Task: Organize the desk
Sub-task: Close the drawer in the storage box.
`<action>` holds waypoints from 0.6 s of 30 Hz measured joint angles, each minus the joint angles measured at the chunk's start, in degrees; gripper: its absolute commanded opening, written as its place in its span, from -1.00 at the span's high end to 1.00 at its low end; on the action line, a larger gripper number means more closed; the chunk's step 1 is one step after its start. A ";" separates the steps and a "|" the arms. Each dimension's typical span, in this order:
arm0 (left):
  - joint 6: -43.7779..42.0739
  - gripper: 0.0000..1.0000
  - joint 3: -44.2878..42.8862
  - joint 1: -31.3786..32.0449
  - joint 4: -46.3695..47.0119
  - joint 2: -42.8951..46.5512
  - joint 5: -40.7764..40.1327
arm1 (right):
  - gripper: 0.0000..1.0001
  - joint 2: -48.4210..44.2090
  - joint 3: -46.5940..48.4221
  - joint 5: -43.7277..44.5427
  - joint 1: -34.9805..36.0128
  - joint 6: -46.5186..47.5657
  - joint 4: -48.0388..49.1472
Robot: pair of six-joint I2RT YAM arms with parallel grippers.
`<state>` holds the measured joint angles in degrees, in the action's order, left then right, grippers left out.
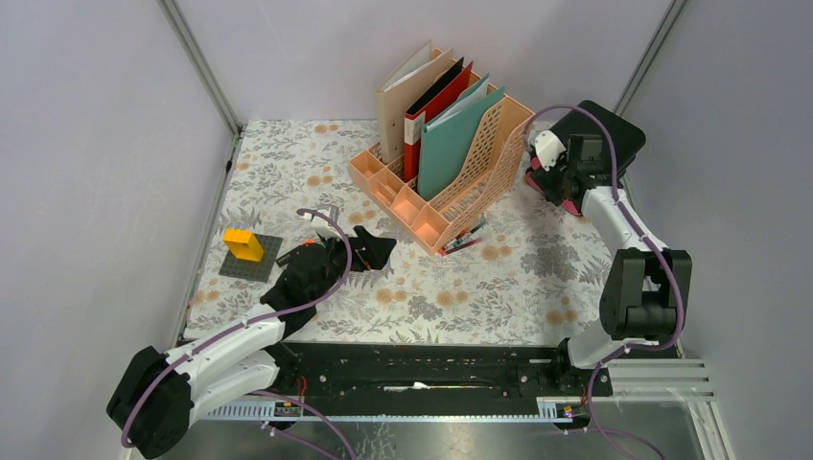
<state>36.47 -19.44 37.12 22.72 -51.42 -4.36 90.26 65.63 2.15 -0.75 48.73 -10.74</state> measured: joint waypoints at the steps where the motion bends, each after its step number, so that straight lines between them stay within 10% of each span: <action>1: 0.00 -0.97 0.00 -0.02 0.00 0.00 0.00 | -0.53 0.00 0.68 -1.33 -0.17 -0.76 -1.33; 7: 0.00 -0.97 0.00 -0.15 0.00 0.00 0.02 | -0.99 0.00 5.03 -9.68 -0.55 -2.80 -9.27; 18: 0.00 -0.97 0.39 -0.59 0.04 -0.04 0.04 | -0.92 0.85 17.22 -24.61 -0.52 3.67 -26.05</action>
<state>36.47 -19.05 36.53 22.76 -51.46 -4.32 91.11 82.85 -22.46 -1.28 52.40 -36.80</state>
